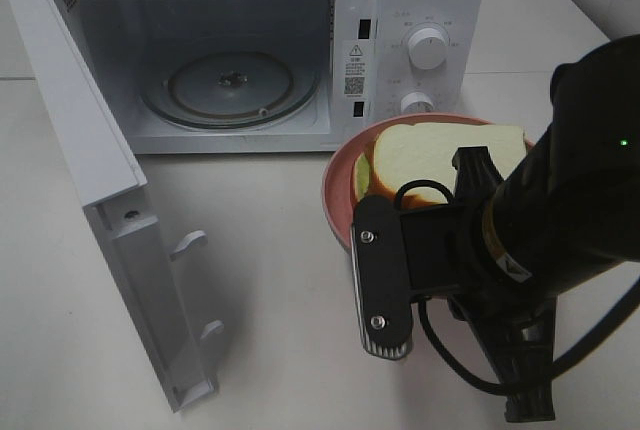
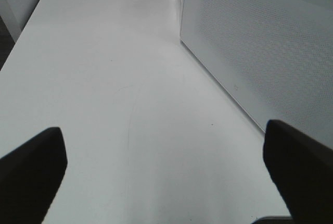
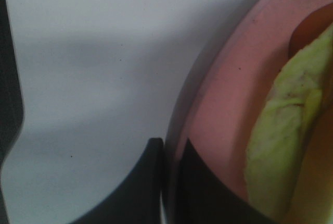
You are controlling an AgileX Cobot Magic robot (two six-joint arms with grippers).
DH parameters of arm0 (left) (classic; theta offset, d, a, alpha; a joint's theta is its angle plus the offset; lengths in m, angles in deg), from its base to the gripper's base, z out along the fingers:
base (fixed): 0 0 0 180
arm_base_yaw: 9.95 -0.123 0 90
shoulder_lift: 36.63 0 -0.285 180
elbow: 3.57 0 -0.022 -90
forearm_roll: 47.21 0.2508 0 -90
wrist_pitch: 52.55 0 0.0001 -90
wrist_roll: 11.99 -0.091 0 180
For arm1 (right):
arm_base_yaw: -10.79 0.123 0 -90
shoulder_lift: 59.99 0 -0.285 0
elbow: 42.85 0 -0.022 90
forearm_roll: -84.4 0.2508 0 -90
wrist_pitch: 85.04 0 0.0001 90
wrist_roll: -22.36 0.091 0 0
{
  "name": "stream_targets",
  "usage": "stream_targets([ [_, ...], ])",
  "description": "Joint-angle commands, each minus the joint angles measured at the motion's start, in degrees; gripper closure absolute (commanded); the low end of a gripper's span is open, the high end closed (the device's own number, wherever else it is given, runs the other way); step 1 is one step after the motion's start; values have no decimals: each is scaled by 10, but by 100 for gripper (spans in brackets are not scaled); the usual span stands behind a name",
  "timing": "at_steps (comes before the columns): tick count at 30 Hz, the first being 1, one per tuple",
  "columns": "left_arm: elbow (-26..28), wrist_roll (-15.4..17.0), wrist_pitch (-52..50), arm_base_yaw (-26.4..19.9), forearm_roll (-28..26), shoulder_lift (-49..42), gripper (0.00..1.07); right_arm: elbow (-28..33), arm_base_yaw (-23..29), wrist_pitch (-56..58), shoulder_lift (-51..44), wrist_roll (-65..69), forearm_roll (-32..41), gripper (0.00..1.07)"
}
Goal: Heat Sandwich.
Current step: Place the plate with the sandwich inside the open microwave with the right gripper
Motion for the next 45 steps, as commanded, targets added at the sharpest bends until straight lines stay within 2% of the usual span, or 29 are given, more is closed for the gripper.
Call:
stream_targets([
  [1,-1,0,-5,-1,-1,-11,9,2,2,-14,-3,-6,-15,105],
  [7,-1,0,-5,-1,-1,-11,9,2,2,-32,-3,-11,-10,107],
  [20,-1,0,-5,-1,-1,-11,9,2,0,-89,-3,-135,-10,107],
  [24,-1,0,-5,-1,-1,-11,9,2,-21,-108,-3,-169,5,107],
  [36,-1,0,-5,-1,-1,-11,9,2,-108,-141,-3,-453,151,107],
  [39,-1,0,-5,-1,-1,-11,9,2,-131,-144,-3,-566,214,107],
  [41,-1,0,-5,-1,-1,-11,9,2,-138,-144,-3,-590,229,107],
  [43,-1,0,-5,-1,-1,-11,9,2,-159,-144,-3,-665,290,107],
  [45,-1,0,-5,-1,-1,-11,9,2,-167,-145,-3,-686,308,107],
])
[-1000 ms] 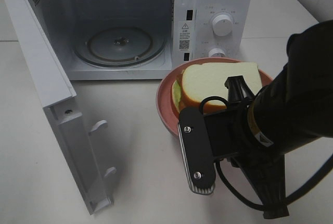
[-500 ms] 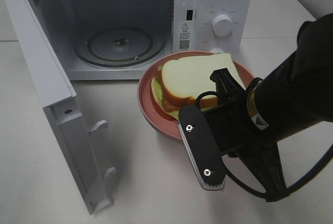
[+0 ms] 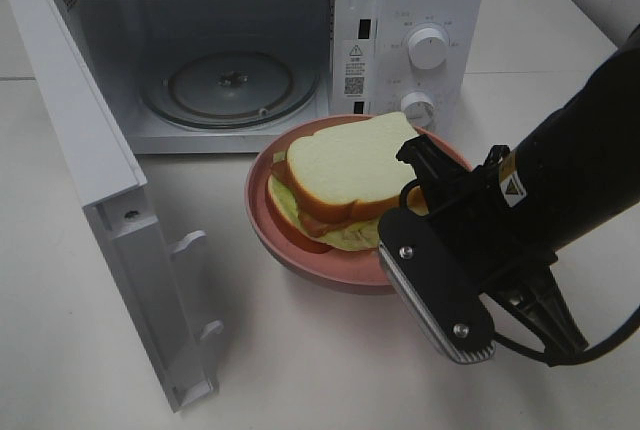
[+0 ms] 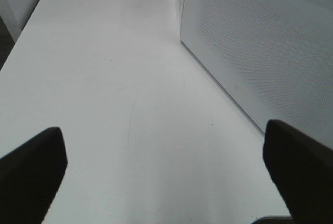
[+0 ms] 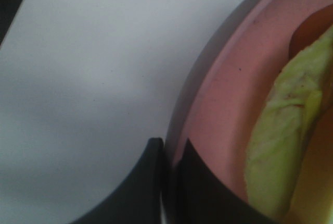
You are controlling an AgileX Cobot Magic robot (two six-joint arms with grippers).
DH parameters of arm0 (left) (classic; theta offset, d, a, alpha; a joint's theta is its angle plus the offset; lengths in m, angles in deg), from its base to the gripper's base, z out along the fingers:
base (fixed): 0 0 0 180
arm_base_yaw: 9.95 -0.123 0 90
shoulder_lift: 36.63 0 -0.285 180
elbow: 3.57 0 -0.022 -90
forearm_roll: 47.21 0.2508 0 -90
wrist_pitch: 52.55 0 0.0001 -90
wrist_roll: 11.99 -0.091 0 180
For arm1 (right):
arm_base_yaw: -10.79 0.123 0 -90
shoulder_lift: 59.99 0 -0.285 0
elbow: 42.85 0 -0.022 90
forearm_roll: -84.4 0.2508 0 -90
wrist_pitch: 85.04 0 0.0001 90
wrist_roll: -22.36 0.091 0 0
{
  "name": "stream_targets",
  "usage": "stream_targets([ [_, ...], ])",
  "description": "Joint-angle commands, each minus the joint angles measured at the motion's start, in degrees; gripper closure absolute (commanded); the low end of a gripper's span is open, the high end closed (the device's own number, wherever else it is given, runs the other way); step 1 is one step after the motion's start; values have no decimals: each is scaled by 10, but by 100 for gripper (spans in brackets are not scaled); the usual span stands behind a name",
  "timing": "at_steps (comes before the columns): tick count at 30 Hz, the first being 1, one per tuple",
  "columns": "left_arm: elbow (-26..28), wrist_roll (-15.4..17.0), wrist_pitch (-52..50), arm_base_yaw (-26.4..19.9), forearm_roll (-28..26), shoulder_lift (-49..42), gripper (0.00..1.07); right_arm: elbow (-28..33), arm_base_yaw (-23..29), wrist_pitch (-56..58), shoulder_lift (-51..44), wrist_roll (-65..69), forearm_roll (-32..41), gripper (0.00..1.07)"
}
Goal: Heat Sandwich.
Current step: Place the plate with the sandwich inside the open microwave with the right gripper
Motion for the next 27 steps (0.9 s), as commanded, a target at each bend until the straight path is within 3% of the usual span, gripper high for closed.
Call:
stream_targets([
  [1,-1,0,-5,-1,-1,-11,9,-2,-25,-19,-3,-87,64,107],
  [17,-1,0,-5,-1,-1,-11,9,-50,-39,-21,29,-113,60,107],
  [27,-1,0,-5,-1,-1,-11,9,-105,-3,-30,82,-114,58,107],
])
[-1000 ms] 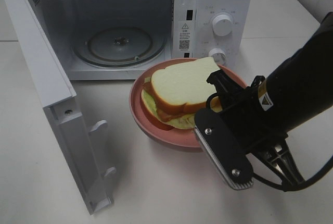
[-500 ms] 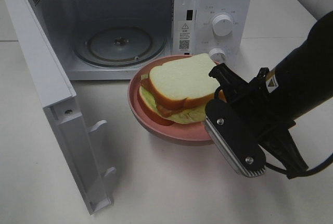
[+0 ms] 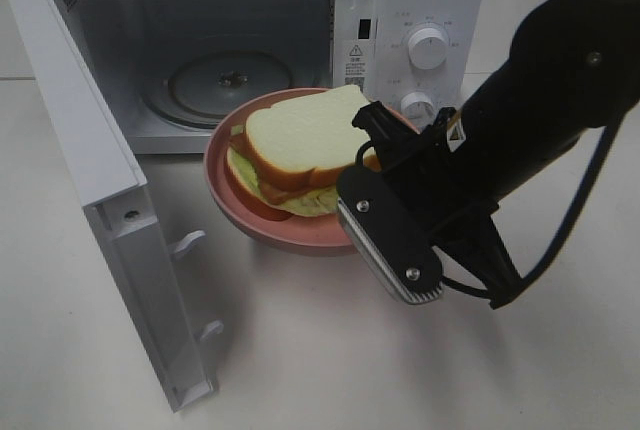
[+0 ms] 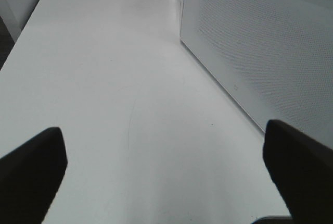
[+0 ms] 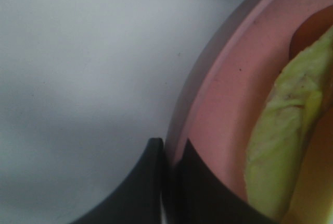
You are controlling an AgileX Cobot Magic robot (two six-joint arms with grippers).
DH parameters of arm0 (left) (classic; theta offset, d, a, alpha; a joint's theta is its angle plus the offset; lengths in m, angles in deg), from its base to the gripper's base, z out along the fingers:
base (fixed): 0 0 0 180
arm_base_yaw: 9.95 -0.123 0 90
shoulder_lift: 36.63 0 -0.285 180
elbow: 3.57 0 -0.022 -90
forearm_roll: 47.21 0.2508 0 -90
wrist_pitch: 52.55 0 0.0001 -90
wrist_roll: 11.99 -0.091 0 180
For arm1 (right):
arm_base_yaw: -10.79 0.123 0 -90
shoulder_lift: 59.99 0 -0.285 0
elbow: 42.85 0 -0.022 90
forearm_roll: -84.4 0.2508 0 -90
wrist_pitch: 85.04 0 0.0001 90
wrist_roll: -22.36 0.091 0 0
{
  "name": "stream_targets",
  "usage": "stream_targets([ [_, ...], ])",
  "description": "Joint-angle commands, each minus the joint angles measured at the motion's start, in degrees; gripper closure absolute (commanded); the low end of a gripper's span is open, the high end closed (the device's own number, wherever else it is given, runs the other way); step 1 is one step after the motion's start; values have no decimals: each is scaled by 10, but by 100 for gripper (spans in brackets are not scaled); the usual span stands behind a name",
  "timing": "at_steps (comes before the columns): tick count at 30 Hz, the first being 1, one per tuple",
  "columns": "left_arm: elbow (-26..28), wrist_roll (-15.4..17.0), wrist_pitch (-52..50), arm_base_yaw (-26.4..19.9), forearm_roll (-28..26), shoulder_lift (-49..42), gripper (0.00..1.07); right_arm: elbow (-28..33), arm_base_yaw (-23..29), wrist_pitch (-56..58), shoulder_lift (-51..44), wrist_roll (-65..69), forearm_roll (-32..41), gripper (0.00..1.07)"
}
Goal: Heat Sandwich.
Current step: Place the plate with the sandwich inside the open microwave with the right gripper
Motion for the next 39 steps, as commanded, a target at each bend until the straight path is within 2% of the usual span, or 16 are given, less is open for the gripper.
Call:
stream_targets([
  [1,-1,0,-5,-1,-1,-11,9,-36,18,-17,22,-9,2,107],
  [9,-1,0,-5,-1,-1,-11,9,-77,24,-14,64,-9,4,107],
  [39,-1,0,-5,-1,-1,-11,9,-323,22,92,231,52,-13,107],
])
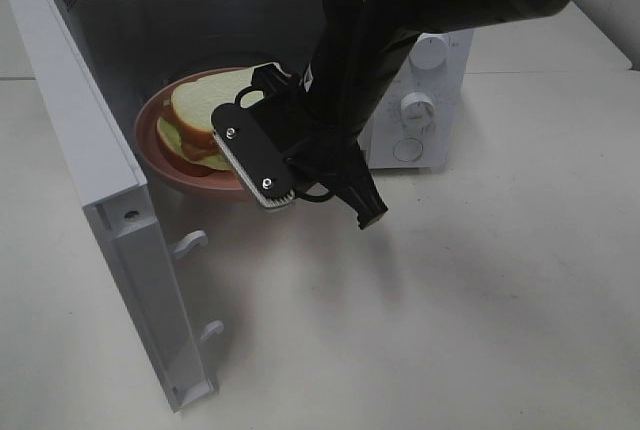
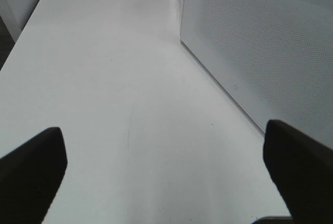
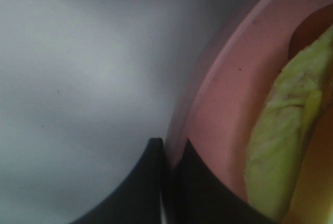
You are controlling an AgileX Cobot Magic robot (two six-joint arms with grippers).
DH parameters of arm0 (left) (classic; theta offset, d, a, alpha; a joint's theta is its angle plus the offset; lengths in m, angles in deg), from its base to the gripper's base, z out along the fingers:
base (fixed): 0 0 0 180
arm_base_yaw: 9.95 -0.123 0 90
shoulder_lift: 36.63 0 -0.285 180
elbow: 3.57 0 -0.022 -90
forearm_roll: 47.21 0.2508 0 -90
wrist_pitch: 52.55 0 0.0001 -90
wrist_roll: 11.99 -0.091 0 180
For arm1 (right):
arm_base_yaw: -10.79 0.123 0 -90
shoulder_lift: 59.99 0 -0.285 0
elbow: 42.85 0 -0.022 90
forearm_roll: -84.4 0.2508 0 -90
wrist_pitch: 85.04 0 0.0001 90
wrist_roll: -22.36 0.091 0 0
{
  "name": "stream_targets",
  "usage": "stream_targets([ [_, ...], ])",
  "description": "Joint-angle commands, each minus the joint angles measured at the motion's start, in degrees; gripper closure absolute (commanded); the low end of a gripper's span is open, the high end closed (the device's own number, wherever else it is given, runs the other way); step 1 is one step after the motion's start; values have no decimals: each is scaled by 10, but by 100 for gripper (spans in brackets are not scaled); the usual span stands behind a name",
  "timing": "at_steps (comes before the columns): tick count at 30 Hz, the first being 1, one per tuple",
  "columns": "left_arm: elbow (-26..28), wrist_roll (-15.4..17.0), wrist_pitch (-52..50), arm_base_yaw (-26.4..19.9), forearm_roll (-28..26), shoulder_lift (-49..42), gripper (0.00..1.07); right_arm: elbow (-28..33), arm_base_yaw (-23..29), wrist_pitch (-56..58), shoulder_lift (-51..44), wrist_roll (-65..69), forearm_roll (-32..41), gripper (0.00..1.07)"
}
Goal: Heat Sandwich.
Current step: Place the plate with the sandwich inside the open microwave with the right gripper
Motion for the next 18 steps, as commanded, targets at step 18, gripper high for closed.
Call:
stream_targets([
  [18,-1,0,-5,-1,-1,-11,9,-182,1,30,111,91,-31,107],
])
